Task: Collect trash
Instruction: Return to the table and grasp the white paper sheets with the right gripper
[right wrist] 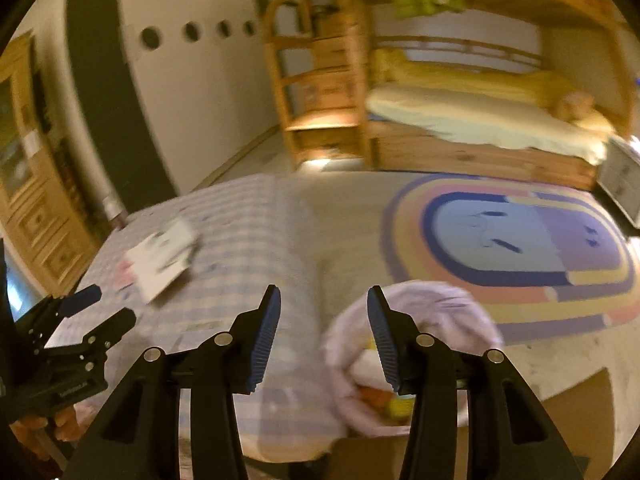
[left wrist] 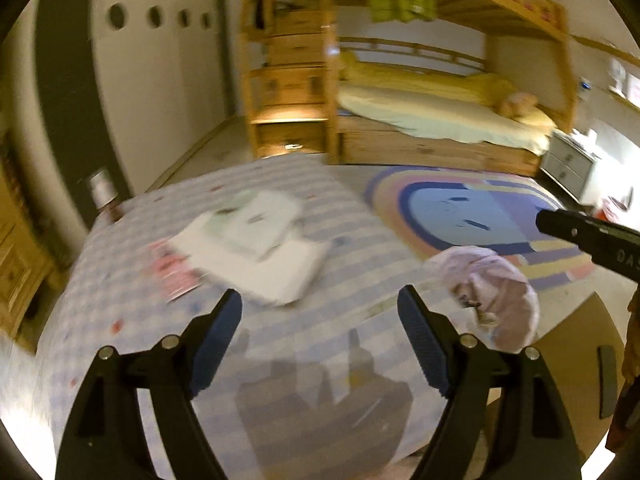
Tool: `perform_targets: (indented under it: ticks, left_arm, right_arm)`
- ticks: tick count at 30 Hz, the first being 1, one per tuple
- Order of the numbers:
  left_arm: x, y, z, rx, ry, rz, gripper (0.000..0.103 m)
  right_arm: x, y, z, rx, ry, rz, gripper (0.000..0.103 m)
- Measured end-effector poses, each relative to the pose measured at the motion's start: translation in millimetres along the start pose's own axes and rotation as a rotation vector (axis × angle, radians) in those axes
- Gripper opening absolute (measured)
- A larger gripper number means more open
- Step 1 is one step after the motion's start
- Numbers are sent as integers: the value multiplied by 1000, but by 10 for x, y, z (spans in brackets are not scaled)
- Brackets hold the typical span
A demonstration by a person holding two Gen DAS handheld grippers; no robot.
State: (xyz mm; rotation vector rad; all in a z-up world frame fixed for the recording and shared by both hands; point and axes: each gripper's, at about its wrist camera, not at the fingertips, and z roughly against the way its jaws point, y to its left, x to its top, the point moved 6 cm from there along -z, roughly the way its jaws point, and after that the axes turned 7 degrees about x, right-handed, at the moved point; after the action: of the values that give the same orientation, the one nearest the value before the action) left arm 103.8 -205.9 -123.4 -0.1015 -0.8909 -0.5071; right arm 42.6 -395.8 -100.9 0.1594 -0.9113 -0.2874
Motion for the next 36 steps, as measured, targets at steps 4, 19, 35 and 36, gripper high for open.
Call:
perform_targets:
  ticks: [4, 19, 35, 36]
  left_arm:
    - [-116, 501, 32, 83, 12, 52, 78]
    - [-360, 1904, -151, 283, 72, 253, 78]
    - [-401, 2038, -341, 265, 103, 272, 78]
    - [-412, 2031, -323, 263, 103, 275, 78]
  right_arm:
    - [16, 502, -279, 70, 51, 77, 47]
    - [359, 1449, -1472, 141, 170, 198, 57]
    - [323, 1515, -2086, 173, 315, 136, 34]
    - [244, 1544, -2019, 175, 319, 134, 33]
